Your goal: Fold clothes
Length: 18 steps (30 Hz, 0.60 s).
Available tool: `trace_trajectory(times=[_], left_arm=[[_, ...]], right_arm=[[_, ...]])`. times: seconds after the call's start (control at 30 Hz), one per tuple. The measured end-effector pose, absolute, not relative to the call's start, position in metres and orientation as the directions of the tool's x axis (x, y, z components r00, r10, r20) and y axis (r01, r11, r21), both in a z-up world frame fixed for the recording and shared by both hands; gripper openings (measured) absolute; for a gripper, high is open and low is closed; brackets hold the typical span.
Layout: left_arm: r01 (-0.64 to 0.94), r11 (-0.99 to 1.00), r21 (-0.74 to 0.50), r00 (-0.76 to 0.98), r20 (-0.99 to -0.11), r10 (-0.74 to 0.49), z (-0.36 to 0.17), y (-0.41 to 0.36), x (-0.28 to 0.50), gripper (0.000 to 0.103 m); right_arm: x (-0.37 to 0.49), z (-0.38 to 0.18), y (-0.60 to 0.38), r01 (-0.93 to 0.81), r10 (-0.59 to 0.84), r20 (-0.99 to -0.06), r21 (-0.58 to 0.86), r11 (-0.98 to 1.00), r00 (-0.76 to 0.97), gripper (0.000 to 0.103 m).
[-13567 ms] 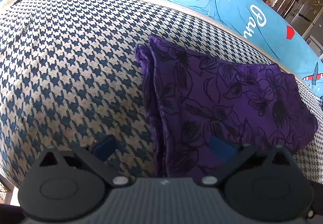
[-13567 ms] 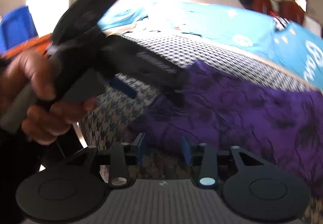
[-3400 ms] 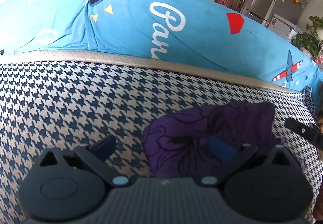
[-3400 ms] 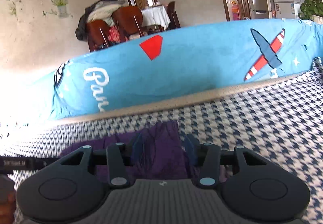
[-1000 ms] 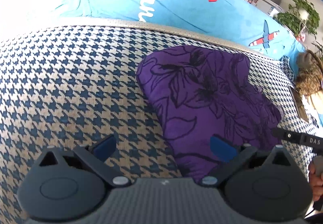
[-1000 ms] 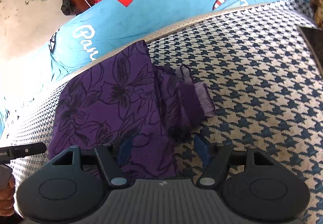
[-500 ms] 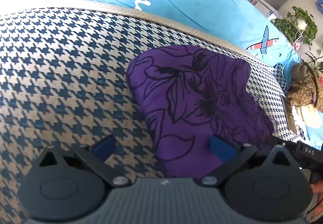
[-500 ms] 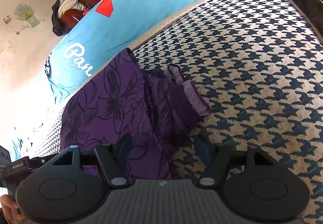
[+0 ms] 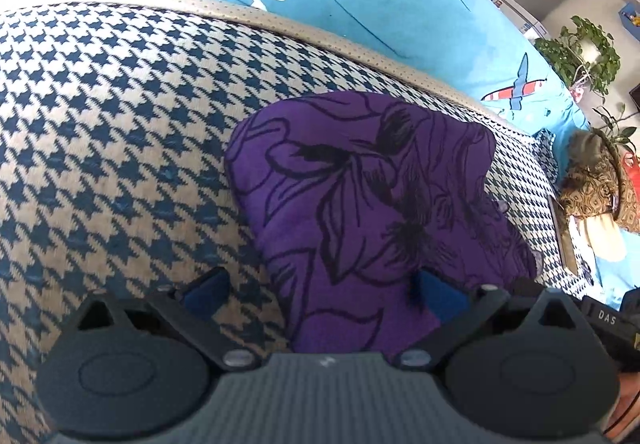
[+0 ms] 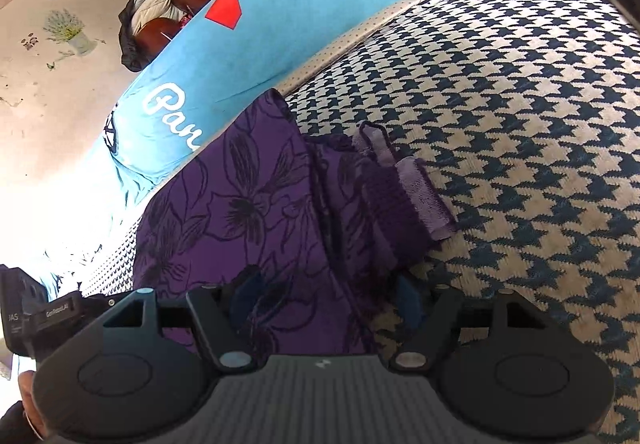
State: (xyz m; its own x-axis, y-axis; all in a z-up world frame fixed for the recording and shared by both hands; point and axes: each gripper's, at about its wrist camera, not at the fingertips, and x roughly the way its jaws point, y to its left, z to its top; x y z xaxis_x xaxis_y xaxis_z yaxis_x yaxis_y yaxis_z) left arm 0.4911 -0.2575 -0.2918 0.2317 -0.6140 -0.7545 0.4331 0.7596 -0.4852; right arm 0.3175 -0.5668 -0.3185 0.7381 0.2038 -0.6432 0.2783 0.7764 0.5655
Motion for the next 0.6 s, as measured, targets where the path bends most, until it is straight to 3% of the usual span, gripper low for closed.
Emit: trace_trajectory(times=[0.37,0.6], left_arm=[[0.507,0.722,-0.471,0.233,-0.732,-0.640,-0.296,-0.284,0.491,0.103],[0.553,0.725,-0.411,0.274,-0.732,-0.624,-0.295,-0.299,0.480,0.102]], right_arm=[[0.331,-0.322,-0.557,0.232,0.216,-0.624,0.556,0.798,0.751,0.070],[0.342,-0.325,-0.547,0.202,0.236,-0.609,0.562,0.802,0.757,0.062]])
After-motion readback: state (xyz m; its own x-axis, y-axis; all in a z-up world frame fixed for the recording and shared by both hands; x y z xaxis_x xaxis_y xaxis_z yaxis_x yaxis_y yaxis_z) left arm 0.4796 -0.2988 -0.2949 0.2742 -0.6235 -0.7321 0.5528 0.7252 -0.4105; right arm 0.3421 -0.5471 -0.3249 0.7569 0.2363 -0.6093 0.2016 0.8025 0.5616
